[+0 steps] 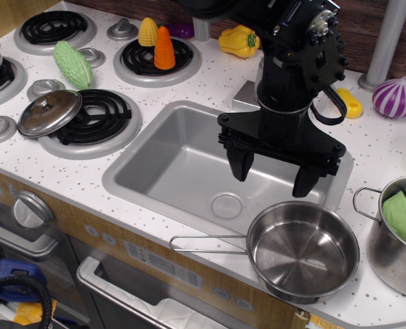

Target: Put pan in sink

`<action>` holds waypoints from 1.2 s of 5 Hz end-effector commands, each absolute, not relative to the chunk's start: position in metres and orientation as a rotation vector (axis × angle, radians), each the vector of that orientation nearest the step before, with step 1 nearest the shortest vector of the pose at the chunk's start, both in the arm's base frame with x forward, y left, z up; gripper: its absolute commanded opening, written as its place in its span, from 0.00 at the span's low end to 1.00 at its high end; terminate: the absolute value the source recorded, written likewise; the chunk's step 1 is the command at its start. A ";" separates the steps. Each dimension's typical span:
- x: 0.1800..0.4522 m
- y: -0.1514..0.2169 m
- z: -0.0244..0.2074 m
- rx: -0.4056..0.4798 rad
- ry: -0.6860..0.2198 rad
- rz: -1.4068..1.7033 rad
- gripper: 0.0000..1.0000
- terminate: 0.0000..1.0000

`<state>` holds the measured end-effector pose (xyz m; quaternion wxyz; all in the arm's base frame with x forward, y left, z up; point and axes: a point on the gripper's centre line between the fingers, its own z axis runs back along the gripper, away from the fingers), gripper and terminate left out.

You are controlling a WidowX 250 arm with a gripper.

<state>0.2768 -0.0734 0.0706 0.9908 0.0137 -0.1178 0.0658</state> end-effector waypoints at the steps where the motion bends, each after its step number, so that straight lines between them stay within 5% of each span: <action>1: 0.277 -0.073 0.071 0.027 -0.236 0.132 1.00 0.00; 2: 0.288 -0.071 0.067 0.018 -0.217 0.003 1.00 0.00; 6: 0.262 -0.058 0.018 -0.024 -0.210 -0.149 1.00 0.00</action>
